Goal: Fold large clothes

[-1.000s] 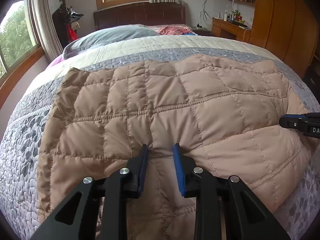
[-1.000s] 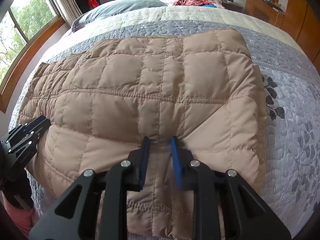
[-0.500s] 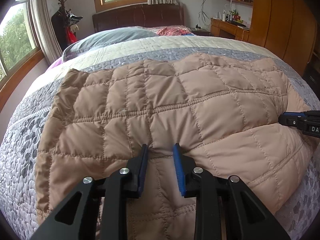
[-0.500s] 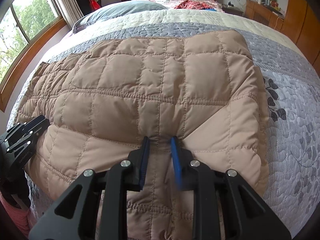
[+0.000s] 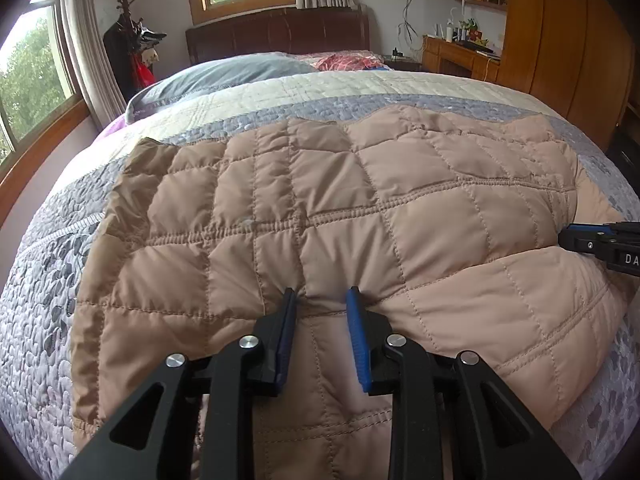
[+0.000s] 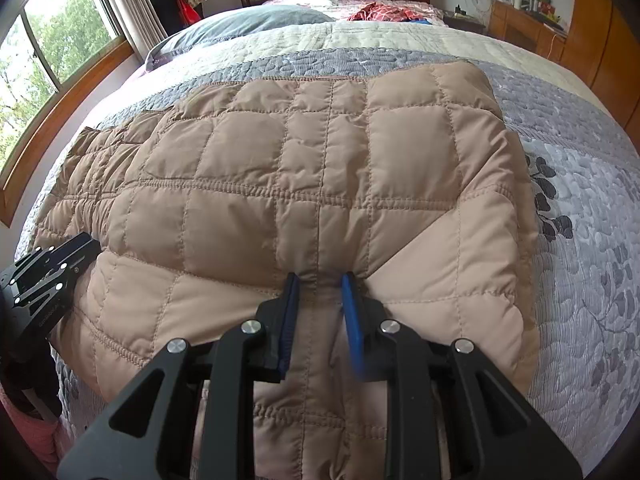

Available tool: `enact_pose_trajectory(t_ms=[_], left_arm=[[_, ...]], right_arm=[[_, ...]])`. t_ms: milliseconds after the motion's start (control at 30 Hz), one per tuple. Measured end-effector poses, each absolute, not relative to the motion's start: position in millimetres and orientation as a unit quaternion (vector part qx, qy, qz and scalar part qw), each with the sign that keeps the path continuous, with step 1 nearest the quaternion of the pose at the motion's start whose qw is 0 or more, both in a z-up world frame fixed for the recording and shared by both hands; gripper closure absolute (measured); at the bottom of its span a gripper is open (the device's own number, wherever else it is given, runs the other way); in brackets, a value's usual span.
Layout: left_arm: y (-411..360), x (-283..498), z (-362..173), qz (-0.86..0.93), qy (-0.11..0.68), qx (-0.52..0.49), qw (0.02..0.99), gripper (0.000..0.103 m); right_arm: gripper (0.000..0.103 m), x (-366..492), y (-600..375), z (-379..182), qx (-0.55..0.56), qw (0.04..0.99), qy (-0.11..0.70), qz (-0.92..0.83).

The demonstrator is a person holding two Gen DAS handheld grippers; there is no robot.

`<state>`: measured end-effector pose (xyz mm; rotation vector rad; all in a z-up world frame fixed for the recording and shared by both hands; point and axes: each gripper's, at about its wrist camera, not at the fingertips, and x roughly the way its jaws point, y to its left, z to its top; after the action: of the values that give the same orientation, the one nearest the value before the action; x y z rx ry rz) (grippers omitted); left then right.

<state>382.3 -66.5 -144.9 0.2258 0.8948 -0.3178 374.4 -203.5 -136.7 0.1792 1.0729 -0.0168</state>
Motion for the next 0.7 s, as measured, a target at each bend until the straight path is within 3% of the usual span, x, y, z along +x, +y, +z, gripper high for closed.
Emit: enact_pose_trajectory(t_ms=[133, 167, 200, 233, 300, 367, 400, 533, 700], left_arm=[[-65, 385, -138, -0.16, 0.44, 0.107, 0.877, 0.076], [-63, 385, -134, -0.165, 0.443, 0.107, 0.875, 0.075], [-59, 385, -129, -0.168, 0.446, 0.103, 0.873, 0.069], [-53, 385, -123, -0.172, 0.448, 0.094, 0.872, 0.06], [-37, 385, -109, -0.177, 0.446, 0.073, 0.874, 0.054], [-15, 387, -94, -0.169, 0.439, 0.058, 0.88, 0.048], [-2, 391, -87, -0.165, 0.438, 0.047, 0.882, 0.038], [56, 417, -79, -0.134, 0.451, 0.0, 0.882, 0.023], [105, 458, -106, -0.148, 0.505, -0.077, 0.847, 0.022]], right_arm=[[0.075, 372, -209, -127, 0.1, 0.854, 0.51, 0.003], [0.065, 368, -210, -122, 0.107, 0.857, 0.504, 0.014], [0.055, 364, -213, -116, 0.113, 0.861, 0.495, 0.023], [0.052, 359, -215, -110, 0.117, 0.865, 0.487, 0.029], [0.046, 350, -222, -96, 0.12, 0.875, 0.467, 0.035], [0.031, 340, -237, -80, 0.142, 0.881, 0.449, 0.049], [0.027, 336, -248, -74, 0.158, 0.881, 0.443, 0.053], [0.021, 327, -299, -65, 0.203, 0.878, 0.433, 0.021], [0.018, 339, -360, -95, 0.285, 0.837, 0.466, 0.029]])
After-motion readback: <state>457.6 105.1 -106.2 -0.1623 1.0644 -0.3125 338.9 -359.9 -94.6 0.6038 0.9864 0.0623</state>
